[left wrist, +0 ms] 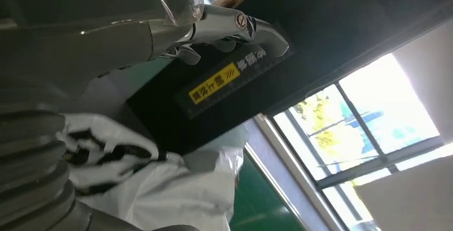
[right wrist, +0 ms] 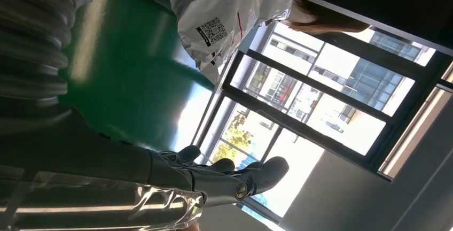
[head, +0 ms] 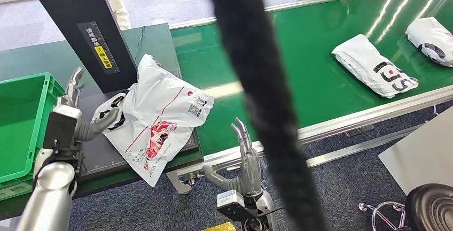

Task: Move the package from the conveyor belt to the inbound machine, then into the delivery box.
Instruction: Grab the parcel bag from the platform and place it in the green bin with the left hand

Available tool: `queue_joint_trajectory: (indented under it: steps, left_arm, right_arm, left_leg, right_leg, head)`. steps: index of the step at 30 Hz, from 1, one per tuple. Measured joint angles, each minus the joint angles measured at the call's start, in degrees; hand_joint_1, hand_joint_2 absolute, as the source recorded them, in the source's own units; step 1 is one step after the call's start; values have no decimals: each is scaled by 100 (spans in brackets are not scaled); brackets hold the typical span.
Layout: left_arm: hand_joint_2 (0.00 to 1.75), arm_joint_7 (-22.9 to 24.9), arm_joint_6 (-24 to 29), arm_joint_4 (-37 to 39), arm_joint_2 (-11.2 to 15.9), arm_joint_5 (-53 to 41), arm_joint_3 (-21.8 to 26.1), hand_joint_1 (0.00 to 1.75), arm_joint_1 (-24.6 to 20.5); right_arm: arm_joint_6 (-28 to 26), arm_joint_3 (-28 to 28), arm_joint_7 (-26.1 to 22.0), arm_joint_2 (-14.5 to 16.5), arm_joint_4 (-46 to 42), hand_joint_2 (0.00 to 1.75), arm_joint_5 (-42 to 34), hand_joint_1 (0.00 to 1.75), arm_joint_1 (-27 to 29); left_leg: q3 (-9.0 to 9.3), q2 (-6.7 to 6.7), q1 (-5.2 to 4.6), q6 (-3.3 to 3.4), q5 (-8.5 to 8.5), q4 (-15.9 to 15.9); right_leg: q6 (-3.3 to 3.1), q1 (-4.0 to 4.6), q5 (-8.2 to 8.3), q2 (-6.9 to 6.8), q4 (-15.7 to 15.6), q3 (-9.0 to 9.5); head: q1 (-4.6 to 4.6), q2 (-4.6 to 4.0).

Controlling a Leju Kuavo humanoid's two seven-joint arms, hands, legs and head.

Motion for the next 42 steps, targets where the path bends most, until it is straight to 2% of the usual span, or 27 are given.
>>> queue_joint_trajectory:
  steps: [2,4,7,9,12,15,19,23,31,42]
  left_arm:
    - [175,49,10,52,7,-41,-3,0,-74]
    - [175,243,18,302,31,-213,-27,0,-420]
    - [175,957,-149,1173,65,-964,-224,0,-1582]
    - [175,1275,-309,1576,43,-1385,-392,0,-2079]
    - [175,1497,-645,1999,-45,-1943,-691,0,-2521]
    - [175,1522,-891,2310,-172,-2321,-1036,0,-2732]
    - [175,1527,-835,2590,-350,-2463,-1325,0,-2753]
    - [175,1453,-670,2772,-460,-2434,-1407,0,-2631]
    - [175,1313,-119,2969,-609,-2336,-1404,0,-1915]
    - [175,1346,-63,3126,-678,-2270,-1219,0,-1330]
  right_arm:
    - [3,8,0,4,0,175,-8,0,-2]
    - [32,36,0,28,1,175,-27,0,-20]
    - [212,83,0,121,3,175,-111,0,-99]
    - [310,82,0,169,7,175,-142,0,-147]
    - [407,72,0,212,22,175,-172,0,-213]
    - [456,68,0,227,42,175,-199,0,-278]
    - [487,65,0,237,58,175,-221,0,-318]
    - [515,55,0,237,81,175,-264,0,-346]
    - [536,26,0,237,97,175,-285,0,-348]
    - [613,51,0,267,176,175,-365,0,-409]
  left_leg:
    - [0,0,0,0,0,0]
    - [-1,0,0,0,0,0]
    - [-3,0,0,0,0,1]
    - [-5,1,0,0,0,2]
    - [-6,2,-1,0,0,2]
    - [-8,1,-1,0,0,2]
    - [-8,2,-2,0,-1,2]
    - [-7,2,-2,0,-1,1]
    - [-7,3,-1,0,-1,1]
    - [-8,3,-1,0,-1,0]
  right_leg:
    - [0,0,0,0,0,0]
    - [-1,0,1,0,0,0]
    - [-1,0,1,0,0,-4]
    - [-1,0,1,1,0,-7]
    - [-1,-1,1,1,0,-8]
    - [-1,-2,1,1,-1,-8]
    - [-1,-2,1,2,-1,-8]
    - [-1,-1,1,2,0,-8]
    - [-1,-1,0,2,0,-8]
    - [-1,-1,1,2,0,-8]
  head:
    - [0,0]
    - [1,0]
    - [1,0]
    - [1,0]
    - [1,0]
    - [0,0]
    - [1,0]
    - [1,0]
    - [1,0]
    - [0,0]
